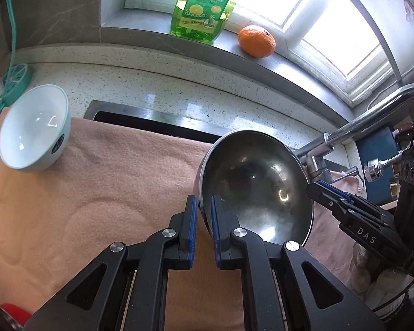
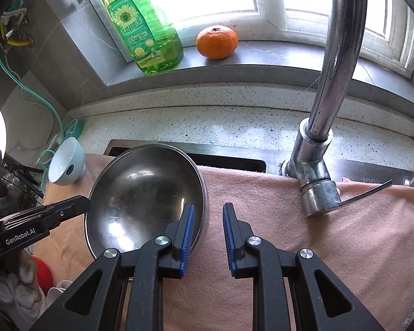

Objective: Organize plates and bowls
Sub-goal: 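Close both grippers on the steel bowl rim, then carry the large steel bowl with both grippers and lower it onto the towel beside the plates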

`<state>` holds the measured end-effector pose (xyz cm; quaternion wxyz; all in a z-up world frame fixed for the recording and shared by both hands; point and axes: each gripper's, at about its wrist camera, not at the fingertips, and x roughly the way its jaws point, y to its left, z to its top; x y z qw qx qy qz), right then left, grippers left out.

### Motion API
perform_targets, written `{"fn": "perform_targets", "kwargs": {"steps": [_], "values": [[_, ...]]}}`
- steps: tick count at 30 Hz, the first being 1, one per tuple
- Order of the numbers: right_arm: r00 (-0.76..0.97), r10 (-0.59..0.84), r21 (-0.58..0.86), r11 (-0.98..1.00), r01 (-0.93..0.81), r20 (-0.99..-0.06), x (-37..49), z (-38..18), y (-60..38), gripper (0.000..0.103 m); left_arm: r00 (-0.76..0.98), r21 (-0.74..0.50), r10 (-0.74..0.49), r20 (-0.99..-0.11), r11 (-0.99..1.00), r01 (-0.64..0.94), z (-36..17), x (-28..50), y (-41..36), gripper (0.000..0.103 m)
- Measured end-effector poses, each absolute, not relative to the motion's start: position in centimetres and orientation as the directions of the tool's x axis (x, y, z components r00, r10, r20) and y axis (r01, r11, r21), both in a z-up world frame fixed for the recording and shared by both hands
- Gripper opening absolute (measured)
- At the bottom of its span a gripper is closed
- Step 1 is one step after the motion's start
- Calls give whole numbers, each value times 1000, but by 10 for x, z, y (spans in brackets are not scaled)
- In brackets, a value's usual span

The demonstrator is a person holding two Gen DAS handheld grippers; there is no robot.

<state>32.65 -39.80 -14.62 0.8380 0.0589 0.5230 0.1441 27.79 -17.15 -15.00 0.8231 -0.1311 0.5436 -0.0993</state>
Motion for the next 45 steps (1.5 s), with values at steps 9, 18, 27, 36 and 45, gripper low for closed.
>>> {"fn": "perform_targets", "kwargs": {"steps": [9,18,27,36,45], "values": [[397,293,237,954,-183,-870,330,-152,-394,19,388,-314,-297,-872,949,21,-154,280,-171,9],[373,290,237,954,-181,-882,332,-158,-391,12,378,-309,-299,-876,950,37,-156,280,-174,9],[376,287,233,955,-183,-881,329,-155,-387,8,376,-321,-307,-875,947,25,-156,278,-170,9],[377,303,250,950,-185,-875,320,-145,-380,8,388,-317,-297,-873,948,15,-150,265,-160,9],[367,336,270,937,-220,-867,306,-136,-359,8,408,-310,-277,-870,950,-17,-142,244,-136,9]]}}
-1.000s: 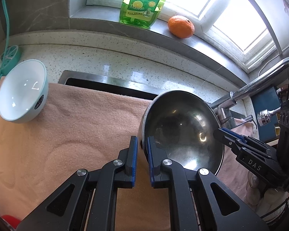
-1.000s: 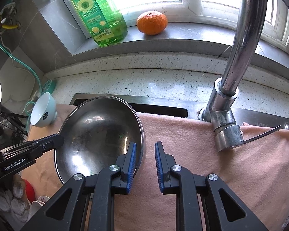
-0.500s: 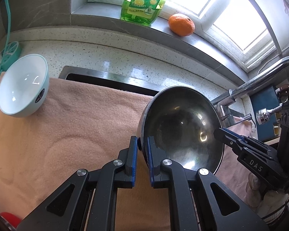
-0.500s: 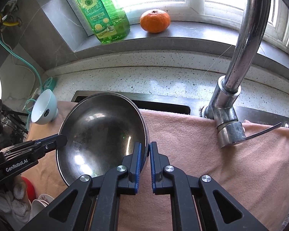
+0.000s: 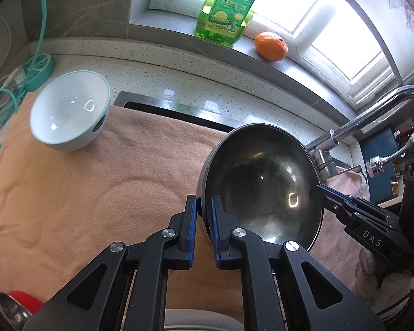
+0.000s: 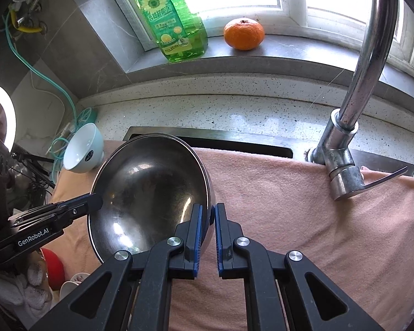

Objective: Organize plates and bowls
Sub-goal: 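Carry the large steel bowl with both grippers and lower it onto the towel beside the plates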

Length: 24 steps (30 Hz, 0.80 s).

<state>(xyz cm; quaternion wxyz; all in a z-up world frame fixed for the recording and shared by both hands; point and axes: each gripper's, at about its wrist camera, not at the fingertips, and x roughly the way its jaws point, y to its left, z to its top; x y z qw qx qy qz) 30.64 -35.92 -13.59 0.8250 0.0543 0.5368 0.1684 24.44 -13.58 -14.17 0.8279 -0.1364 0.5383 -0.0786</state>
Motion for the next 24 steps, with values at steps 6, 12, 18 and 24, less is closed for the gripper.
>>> {"fn": "perform_targets", "kwargs": {"steps": [6,12,18,24], "values": [[346,355,279,927,-252,-868,296,-137,-337,8,420,-308,-260,-870,950,-49,-137,230,-113,9],[324,369,283,916,-284,-871,285,-140,-314,8,427,-302,-242,-871,950,-77,-136,216,-93,9],[302,375,286,909,-302,-876,276,-145,-297,8,420,-307,-238,-876,946,-105,-141,206,-79,9],[291,376,286,907,-308,-880,269,-149,-285,8,410,-304,-233,-882,946,-117,-146,200,-70,9]]}}
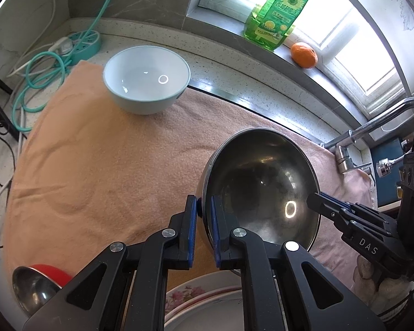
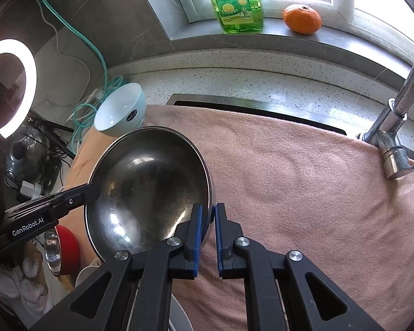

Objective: Organize plates and bowls
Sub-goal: 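Carry the large steel bowl with both grippers and lower it onto the towel beside the plates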

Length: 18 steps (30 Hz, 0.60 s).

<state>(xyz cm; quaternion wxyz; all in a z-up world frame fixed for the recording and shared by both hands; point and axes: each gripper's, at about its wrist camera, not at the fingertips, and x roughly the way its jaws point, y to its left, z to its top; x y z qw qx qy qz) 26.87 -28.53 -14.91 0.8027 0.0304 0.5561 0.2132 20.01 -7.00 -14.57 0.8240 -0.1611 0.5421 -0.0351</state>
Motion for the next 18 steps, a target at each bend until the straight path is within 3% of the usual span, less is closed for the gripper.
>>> {"fn": "perform_targets", "kwargs": {"steps": [18], "values": [[285,369,279,909,-309,-885,263,-156,-274,8,402,-298,-226,-888,946,-127,-150,198,-63,8]]}}
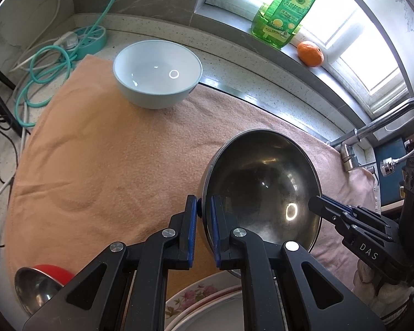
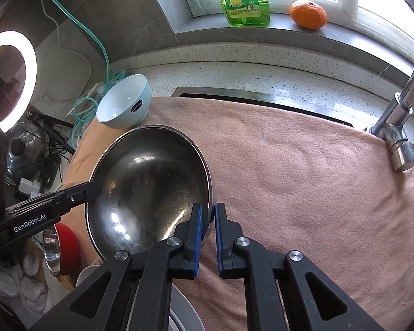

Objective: Organize plates and bowls
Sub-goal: 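Carry the large steel bowl with both grippers and lower it onto the towel beside the plates, then open both grippers to release the large steel bowl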

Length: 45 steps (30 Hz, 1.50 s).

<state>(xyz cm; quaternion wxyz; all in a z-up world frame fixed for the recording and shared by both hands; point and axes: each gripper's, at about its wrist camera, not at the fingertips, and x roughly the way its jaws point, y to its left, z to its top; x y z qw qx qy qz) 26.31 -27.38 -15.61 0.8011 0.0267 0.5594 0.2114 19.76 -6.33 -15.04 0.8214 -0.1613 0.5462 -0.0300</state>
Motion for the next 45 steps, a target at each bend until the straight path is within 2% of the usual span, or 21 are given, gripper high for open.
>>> {"fn": "perform_targets", "kwargs": {"steps": [30,45], "values": [[327,353,268,923,-278,-877,259,-140,-277,11,414,-322,-252,-875,940,-109,-140,191,-49,9],[382,355,283,930,-233,-853,231,-117,-288,11,447,-370,-290,-846,923,-101,-128,159,-28,9]]}}
